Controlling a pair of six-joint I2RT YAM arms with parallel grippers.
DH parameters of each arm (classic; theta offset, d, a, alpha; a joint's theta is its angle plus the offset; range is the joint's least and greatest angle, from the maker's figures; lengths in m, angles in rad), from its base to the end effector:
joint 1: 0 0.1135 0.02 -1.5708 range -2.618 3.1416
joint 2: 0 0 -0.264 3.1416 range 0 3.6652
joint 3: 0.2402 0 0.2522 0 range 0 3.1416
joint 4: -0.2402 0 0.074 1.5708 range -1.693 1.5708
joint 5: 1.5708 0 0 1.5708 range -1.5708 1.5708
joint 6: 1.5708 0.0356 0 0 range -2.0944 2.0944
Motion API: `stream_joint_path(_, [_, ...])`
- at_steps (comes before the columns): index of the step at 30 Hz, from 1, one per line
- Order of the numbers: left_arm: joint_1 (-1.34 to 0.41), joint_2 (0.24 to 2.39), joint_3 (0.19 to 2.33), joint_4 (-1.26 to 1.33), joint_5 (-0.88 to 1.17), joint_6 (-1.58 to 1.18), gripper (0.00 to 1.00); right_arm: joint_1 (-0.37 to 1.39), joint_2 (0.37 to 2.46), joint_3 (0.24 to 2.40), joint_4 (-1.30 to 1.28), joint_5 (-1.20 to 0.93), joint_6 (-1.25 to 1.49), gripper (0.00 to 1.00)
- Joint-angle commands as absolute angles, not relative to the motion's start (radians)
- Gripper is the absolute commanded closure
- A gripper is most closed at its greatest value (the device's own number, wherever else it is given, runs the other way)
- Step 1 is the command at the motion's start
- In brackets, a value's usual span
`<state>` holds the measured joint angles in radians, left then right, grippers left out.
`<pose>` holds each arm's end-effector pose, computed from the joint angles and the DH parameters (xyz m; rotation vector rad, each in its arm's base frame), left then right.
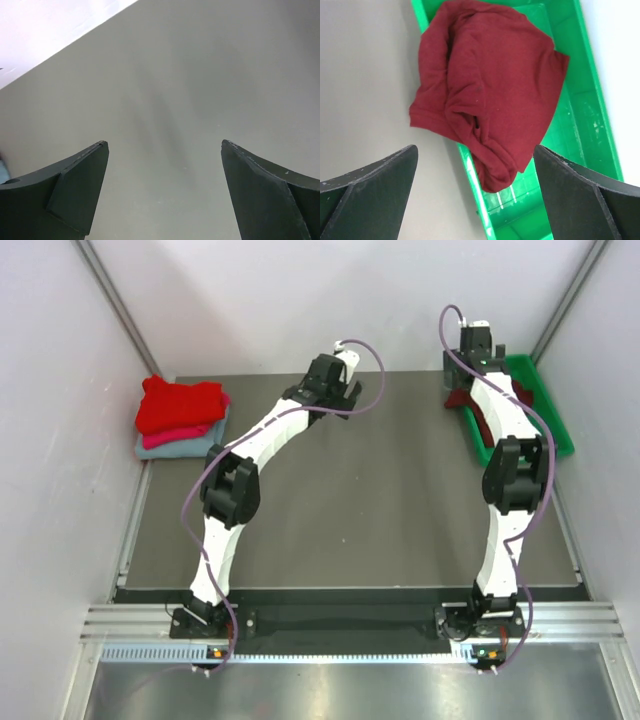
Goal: Fold and stack the t-shirts
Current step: Grab the tshirt from the pile
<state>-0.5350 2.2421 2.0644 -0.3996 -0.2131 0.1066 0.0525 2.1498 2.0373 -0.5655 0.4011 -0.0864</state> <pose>0.4573 -0.2623 0.2766 0.5544 2.0602 -0.0228 0.4978 0.0122 0.2996 0.0613 2.2252 -0.4683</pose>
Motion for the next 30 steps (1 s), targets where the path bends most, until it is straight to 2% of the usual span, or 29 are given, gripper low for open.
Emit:
stream_joint_path(1, [-0.518,2.167,2.066,-0.334,-0.261,0.136,0.01,0.037,2.161,2.106,-0.515,0.465,-0.112,0.0])
stream_joint_path(6, [-0.525,2.181,2.08,-0.33,-0.275,0.141,0.01,0.008,2.178,2.109,-0.517,0.45,-0.179,0.0])
stream_joint_path(16, [-0.561,2.192,2.065,-0.337,-0.285,0.155,0.01,-0.072,2.315,2.264,-0.548,0.282,-0.172,0.02])
stream_joint_path(23, [-0.569,2.191,2.029,-0.341,-0.287,0.163,0.01,-0.086,2.339,2.298,-0.621,-0.047,-0.101,0.04])
stream_joint_path(26, [-0.569,2.195,2.025,-0.341,-0.293,0.167,0.01,-0.086,2.332,2.287,-0.638,-0.127,-0.084,0.04])
stream_joint_path(30, [-0.571,2.197,2.026,-0.339,-0.293,0.169,0.01,-0.086,2.33,2.269,-0.641,-0.123,-0.08,0.05])
